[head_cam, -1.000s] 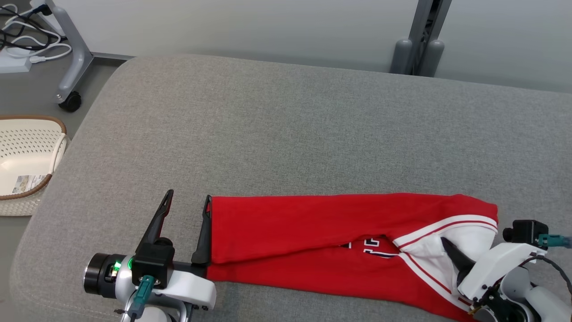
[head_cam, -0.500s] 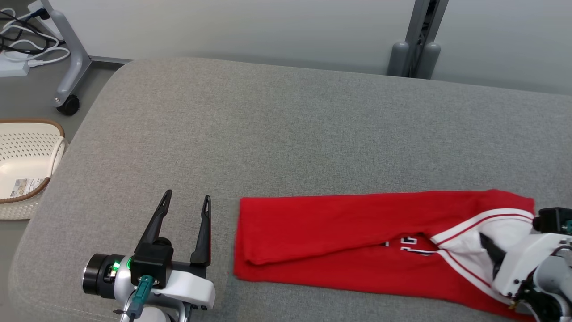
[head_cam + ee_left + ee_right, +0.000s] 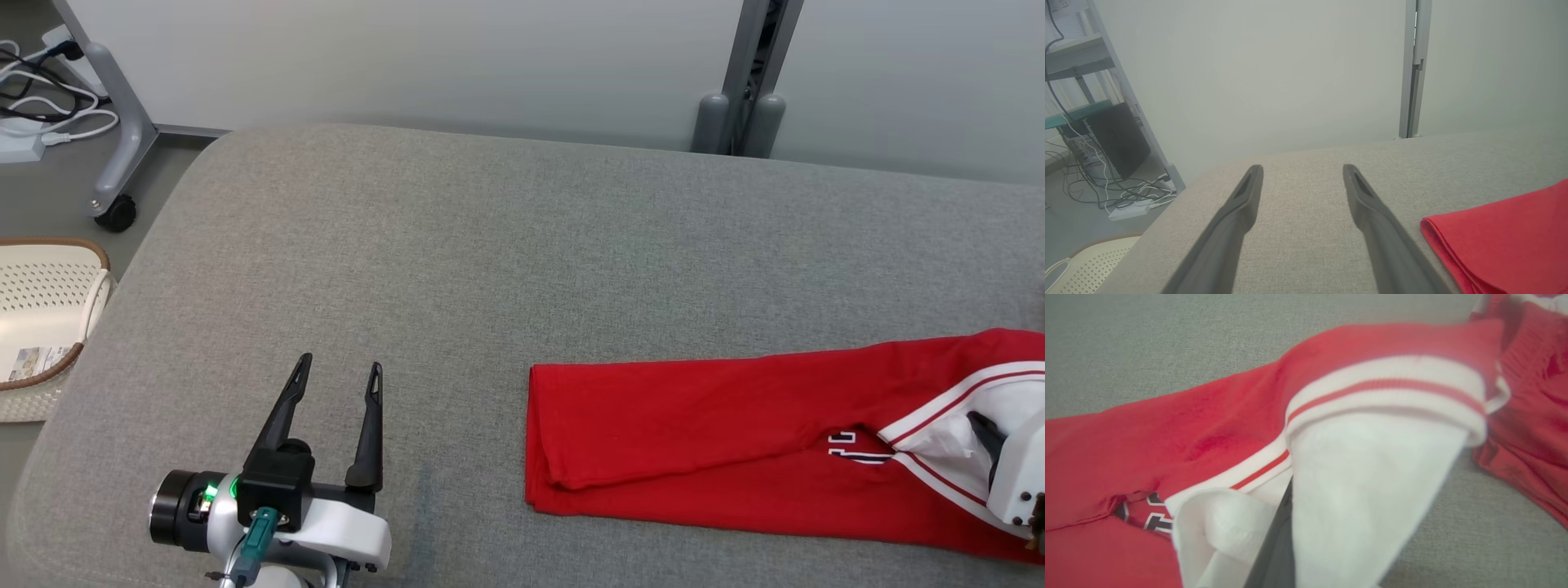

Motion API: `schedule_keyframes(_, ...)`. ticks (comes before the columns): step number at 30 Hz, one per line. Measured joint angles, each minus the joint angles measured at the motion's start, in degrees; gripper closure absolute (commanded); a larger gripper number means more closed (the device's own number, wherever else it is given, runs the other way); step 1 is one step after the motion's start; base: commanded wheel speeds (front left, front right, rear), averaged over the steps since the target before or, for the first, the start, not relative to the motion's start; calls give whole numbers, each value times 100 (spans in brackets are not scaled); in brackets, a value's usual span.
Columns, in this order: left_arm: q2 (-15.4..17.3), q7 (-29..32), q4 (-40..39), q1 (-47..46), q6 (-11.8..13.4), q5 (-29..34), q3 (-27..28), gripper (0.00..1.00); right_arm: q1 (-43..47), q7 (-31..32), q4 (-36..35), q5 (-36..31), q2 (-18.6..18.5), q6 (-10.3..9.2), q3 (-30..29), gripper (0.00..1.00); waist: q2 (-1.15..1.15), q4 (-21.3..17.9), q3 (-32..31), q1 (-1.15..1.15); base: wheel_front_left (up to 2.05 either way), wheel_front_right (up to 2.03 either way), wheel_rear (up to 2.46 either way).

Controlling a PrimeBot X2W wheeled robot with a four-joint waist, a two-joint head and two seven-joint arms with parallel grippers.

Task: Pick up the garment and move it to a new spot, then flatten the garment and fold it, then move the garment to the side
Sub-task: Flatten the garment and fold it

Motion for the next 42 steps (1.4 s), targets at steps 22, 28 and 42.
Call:
schedule_keyframes(22, -3, 0, 49, 208, 137, -225, -52, 0, -28, 1324, -1752, -149, 151, -15, -46, 100, 0, -292, -370, 0, 0, 0, 0)
schedule_keyframes(28, -3, 0, 53, 209, 170, -257, -98, 0, 246, 1780, -2301, -326, 466, -15, -298, 100, 0, -300, -382, 0, 0, 0, 0)
schedule_keyframes(42, -4, 0, 79, 207, 192, -347, -163, 0, 544, 2272, -2380, -1051, 1780, -16, -1094, 100, 0, -28, -293, 0, 0, 0, 0)
